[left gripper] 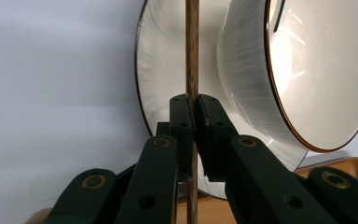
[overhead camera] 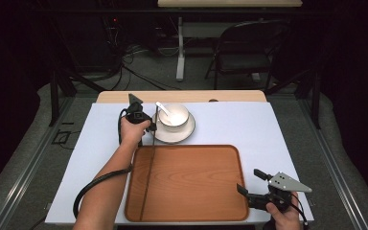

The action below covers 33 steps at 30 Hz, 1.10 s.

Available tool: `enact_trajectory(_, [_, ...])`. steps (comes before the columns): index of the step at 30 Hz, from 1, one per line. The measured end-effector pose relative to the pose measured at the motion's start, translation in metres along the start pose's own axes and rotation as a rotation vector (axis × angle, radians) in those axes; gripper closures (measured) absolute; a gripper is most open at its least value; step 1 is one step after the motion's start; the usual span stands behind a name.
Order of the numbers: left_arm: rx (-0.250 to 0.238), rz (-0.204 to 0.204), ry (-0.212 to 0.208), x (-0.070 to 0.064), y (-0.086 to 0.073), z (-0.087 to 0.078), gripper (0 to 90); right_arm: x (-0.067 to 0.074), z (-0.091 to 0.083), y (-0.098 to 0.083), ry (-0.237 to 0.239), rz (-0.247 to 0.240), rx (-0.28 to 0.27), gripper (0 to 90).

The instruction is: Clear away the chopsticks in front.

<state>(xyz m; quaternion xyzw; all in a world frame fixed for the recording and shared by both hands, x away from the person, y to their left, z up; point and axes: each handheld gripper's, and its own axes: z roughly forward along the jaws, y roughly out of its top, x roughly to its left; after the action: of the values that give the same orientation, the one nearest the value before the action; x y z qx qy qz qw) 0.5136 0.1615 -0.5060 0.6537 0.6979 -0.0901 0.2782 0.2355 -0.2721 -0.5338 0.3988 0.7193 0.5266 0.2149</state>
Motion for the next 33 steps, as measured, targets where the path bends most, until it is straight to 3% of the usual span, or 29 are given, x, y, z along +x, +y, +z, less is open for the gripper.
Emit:
enact_trajectory(8, [-0.023,-0.002,-0.019,0.006,-0.007,-0.026,84.7,0.0,0.001,0.0,-0.003,-0.003,-0.001,14.7])
enact_trajectory(16, [-0.037,0.001,-0.041,0.015,-0.026,-0.052,84.8,0.0,0.002,0.001,0.003,-0.001,0.007,14.6])
enact_trajectory(26, [-0.038,0.028,-0.052,0.032,-0.066,-0.089,84.8,0.001,0.005,0.002,0.009,0.0,0.012,14.7])
enact_trajectory(33, [-0.025,0.049,-0.073,0.043,-0.093,-0.104,84.7,0.001,0.005,0.002,0.007,0.001,0.012,14.6])
